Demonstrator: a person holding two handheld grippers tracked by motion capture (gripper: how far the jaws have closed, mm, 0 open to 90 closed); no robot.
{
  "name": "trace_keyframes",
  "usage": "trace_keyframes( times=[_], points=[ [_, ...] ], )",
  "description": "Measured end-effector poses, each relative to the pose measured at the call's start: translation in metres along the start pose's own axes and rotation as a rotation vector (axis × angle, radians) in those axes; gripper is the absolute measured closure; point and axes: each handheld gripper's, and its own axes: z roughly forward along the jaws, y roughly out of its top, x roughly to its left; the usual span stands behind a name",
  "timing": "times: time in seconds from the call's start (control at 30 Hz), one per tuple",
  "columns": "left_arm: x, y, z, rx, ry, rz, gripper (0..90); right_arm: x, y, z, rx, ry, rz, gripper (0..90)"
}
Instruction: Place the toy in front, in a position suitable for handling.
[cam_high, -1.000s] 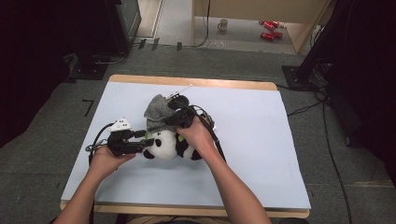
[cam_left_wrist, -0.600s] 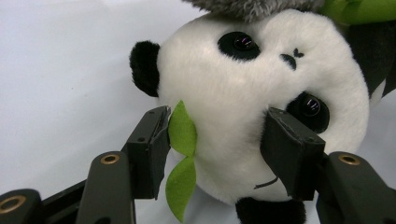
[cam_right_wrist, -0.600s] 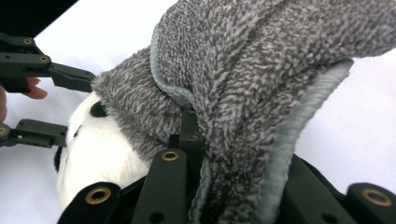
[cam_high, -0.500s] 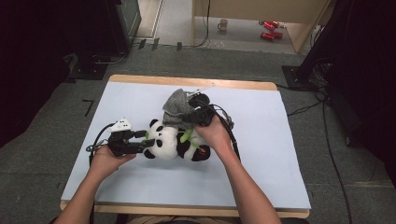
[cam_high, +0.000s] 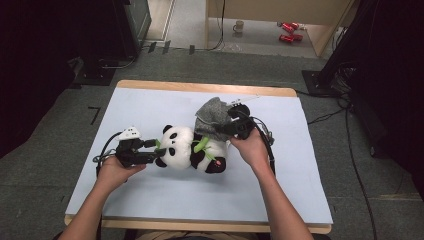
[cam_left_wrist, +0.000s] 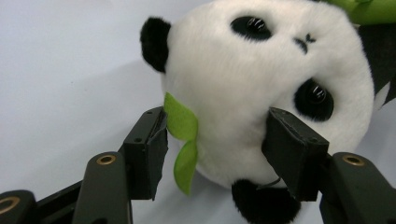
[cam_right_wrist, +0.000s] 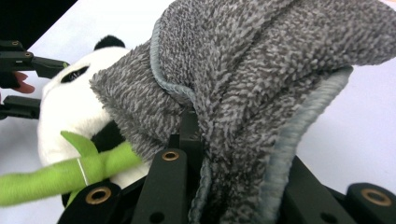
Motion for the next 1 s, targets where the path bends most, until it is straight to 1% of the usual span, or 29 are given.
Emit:
trace_keyframes(
  times=[0.03,0.07,0.1,0.17,0.2,0.23,0.27,0.3,0.37,0.43,0.47,0.53,0.6,0.67,0.7,0.73,0.77,0.8,0.83,0.87,0.97,1.0],
  points=[
    [0.001,-0.001,0.0,0.007,0.001,-0.005,40.3,-0.001,-0.001,-0.001,-0.001,0.001,0.001,77.8],
    [0.001,-0.001,0.002,0.028,0.008,-0.004,40.5,-0.004,-0.005,-0.005,-0.001,-0.01,0.004,77.8],
    [0.001,-0.002,0.003,0.042,0.015,-0.002,40.8,-0.005,-0.005,-0.006,-0.002,-0.022,0.001,77.7],
    [0.001,-0.003,0.005,0.062,0.024,0.001,42.4,-0.007,-0.005,-0.01,-0.005,-0.061,-0.001,77.7],
    [0.001,-0.003,0.006,0.068,0.025,0.001,43.4,-0.008,-0.005,-0.012,-0.007,-0.069,0.003,77.6],
    [0.001,-0.003,0.006,0.068,0.025,0.001,44.7,-0.008,-0.004,-0.014,-0.012,-0.067,0.005,77.7],
    [0.0,-0.003,0.009,0.077,0.037,0.004,45.6,-0.006,-0.003,-0.015,-0.012,-0.07,0.001,77.7],
    [0.001,-0.003,0.009,0.082,0.04,0.003,46.3,-0.004,-0.003,-0.015,-0.012,-0.077,-0.014,77.6],
    [0.002,-0.003,0.01,0.09,0.035,-0.004,46.7,0.0,-0.002,-0.015,-0.006,-0.088,-0.04,77.5],
    [0.002,-0.004,0.01,0.094,0.035,-0.005,46.7,0.001,-0.002,-0.016,-0.005,-0.087,-0.044,77.4],
    [0.003,-0.004,0.011,0.092,0.031,-0.009,46.7,-0.001,-0.003,-0.018,-0.007,-0.072,-0.037,77.3],
    [0.002,-0.004,0.01,0.088,0.029,-0.008,46.7,-0.002,-0.003,-0.019,-0.01,-0.07,-0.03,77.3],
    [0.002,-0.004,0.01,0.081,0.025,-0.013,46.6,-0.01,-0.007,-0.024,-0.024,-0.067,-0.01,77.1],
    [0.002,-0.004,0.01,0.08,0.026,-0.016,46.2,-0.011,-0.008,-0.025,-0.027,-0.067,-0.004,77.0],
    [0.002,-0.004,0.01,0.082,0.027,-0.021,46.2,-0.017,-0.01,-0.03,-0.034,-0.074,0.014,76.8],
    [0.002,-0.004,0.011,0.094,0.035,-0.022,46.3,-0.02,-0.011,-0.032,-0.038,-0.084,0.022,76.9],
    [0.002,-0.004,0.011,0.094,0.035,-0.022,47.0,-0.02,-0.011,-0.032,-0.038,-0.084,0.022,76.9],
    [0.003,-0.006,0.013,0.124,0.049,-0.015,47.2,-0.025,-0.013,-0.038,-0.034,-0.123,0.03,77.0],
    [0.003,-0.006,0.013,0.124,0.049,-0.015,46.8,-0.025,-0.013,-0.038,-0.034,-0.123,0.03,77.0],
    [0.004,-0.006,0.013,0.123,0.04,-0.026,46.9,-0.031,-0.016,-0.043,-0.037,-0.123,0.059,77.2],
    [0.004,-0.006,0.013,0.122,0.036,-0.032,46.9,-0.034,-0.018,-0.048,-0.042,-0.128,0.067,77.3],
    [0.004,-0.006,0.013,0.122,0.035,-0.034,47.0,-0.031,-0.017,-0.052,-0.062,-0.114,0.068,77.4]
  ],
)
